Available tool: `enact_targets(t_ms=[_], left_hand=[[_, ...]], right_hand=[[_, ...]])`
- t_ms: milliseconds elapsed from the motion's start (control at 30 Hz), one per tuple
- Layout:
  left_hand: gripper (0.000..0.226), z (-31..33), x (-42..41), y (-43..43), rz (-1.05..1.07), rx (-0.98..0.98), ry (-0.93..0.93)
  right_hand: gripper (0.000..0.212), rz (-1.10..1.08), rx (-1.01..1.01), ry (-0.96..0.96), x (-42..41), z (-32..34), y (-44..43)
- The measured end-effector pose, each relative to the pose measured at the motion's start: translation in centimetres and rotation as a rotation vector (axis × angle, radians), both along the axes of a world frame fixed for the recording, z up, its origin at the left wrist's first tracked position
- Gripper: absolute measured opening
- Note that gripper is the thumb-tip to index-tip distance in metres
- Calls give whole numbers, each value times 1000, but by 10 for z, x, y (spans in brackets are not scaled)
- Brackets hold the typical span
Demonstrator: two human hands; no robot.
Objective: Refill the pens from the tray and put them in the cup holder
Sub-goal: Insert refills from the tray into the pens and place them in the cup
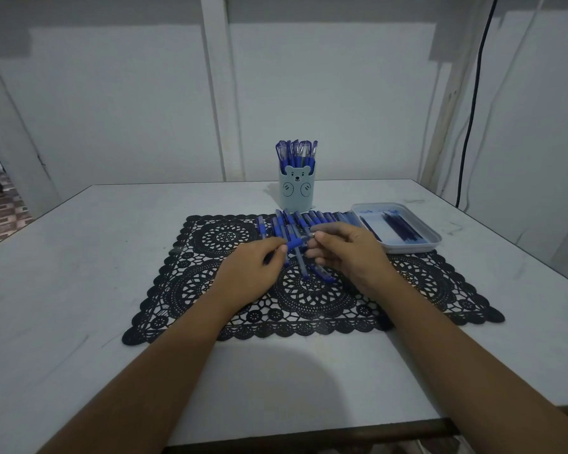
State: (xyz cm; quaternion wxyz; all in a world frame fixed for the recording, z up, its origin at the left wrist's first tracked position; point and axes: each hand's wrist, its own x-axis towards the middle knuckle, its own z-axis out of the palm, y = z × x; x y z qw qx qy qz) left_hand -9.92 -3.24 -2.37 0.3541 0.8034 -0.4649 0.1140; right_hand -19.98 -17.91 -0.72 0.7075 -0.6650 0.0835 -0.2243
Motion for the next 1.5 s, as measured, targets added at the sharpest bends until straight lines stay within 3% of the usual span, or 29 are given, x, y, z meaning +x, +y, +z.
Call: enact_targets(t_ms=[67,167,200,333,400,500,533,600,667,767,967,1000,1067,1133,1267,1400,1500], left_hand=[[26,0,-1,0,-5,19,-26],[27,-1,-3,0,-9,38,-50],[27,-1,-3,0,-6,33,-45],[27,-2,0,0,18,28,-23],[27,-2,0,0,5,31,-23],[27,-1,-2,0,-1,21,-6],[27,0,-2,0,3,20,-1],[27,0,-2,1,10,29,-5],[27,0,-3,1,7,44,-17],[26,0,-3,1,9,102,-54],[26,-2,-4,1,-18,116,-48],[26,-2,-4,1,-16,109,-42],[27,-1,-2,0,-7,87,-28],[27,-1,-1,1,-4,80,-25],[27,-1,-3,1,-8,104,-41],[26,-3,-1,1,-9,91,-38],[27,-2,-1,1,-27,98,-45]], right_hand=[[15,-44,-165,52,-2,0,2],[43,-182,-606,199,-3,-1,7],[46,-222,-666,224,-3,-1,8],[14,-163,-523,164,-4,4,2],[11,-148,-647,205,-4,4,-1],[23,-186,-869,292,-3,-1,2],[21,-192,-857,290,-2,-1,2],[7,-156,-648,212,-4,2,0],[10,-107,-542,125,-6,5,-3],[7,-123,-721,165,-5,3,-4],[50,-270,-805,246,-4,2,-2],[49,-260,-760,237,-5,4,-2],[27,-183,-687,216,-8,6,-2],[8,-134,-743,230,-10,8,-4],[32,-165,-762,249,-10,8,-3],[16,-117,-772,249,-11,8,-4],[25,-92,-806,258,-11,8,-3]])
